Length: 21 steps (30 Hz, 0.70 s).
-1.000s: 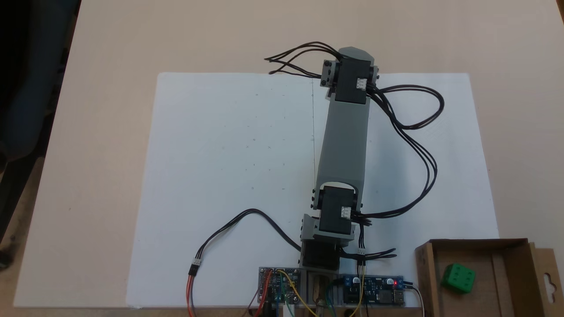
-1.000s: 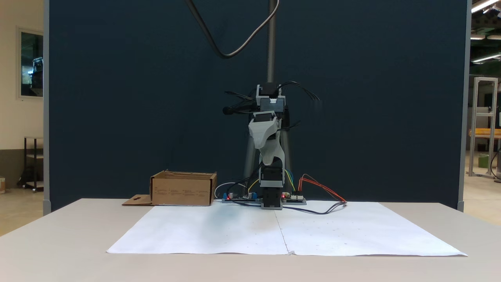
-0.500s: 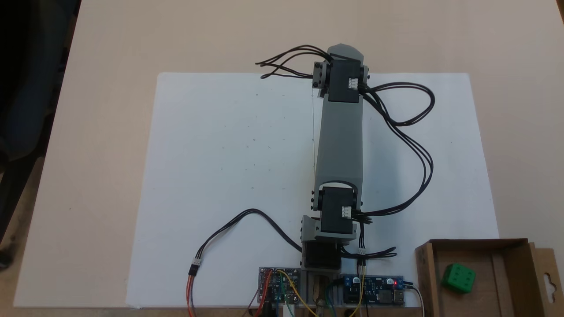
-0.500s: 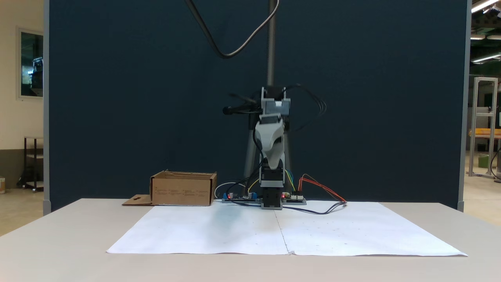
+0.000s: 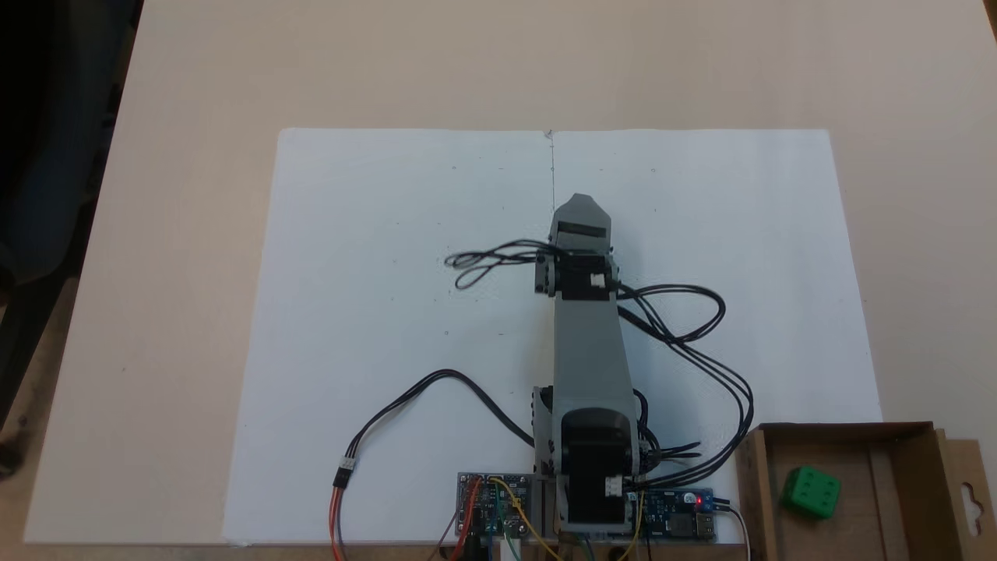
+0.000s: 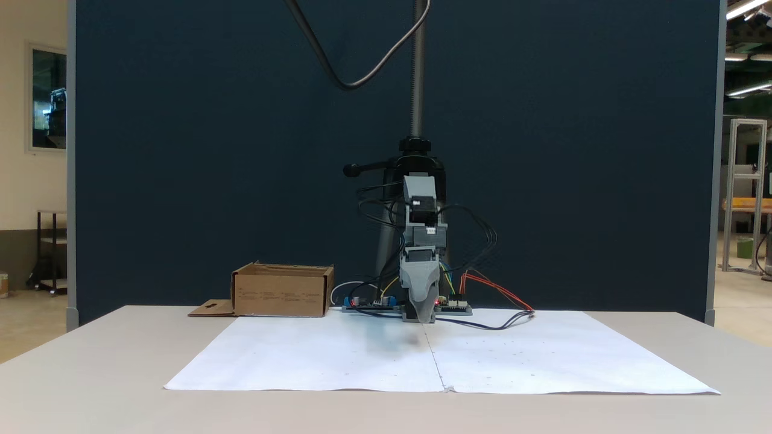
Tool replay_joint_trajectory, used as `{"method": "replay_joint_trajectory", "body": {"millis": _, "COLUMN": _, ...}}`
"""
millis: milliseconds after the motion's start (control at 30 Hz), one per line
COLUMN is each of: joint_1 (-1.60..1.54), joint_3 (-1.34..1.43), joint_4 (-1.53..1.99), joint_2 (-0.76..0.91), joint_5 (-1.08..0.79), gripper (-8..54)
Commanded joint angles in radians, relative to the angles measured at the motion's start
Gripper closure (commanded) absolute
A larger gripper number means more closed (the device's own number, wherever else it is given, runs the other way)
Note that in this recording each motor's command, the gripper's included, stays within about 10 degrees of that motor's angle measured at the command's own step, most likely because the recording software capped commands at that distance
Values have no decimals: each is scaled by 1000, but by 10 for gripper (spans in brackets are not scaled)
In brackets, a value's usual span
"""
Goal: Grasp a green dice and put it in the bin.
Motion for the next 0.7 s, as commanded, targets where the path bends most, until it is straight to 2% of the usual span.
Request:
{"method": "replay_joint_trajectory", "body": {"millis": 0, "joint_1": 0, "joint_3": 58, "joint_4": -162, "joint_2": 63, "joint_5": -64, "gripper": 19}}
{"method": "replay_joint_trajectory", "body": {"millis": 667, "joint_1": 26, "joint_3": 568, "joint_4": -845, "joint_2": 239, "joint_5": -84, "gripper": 21}}
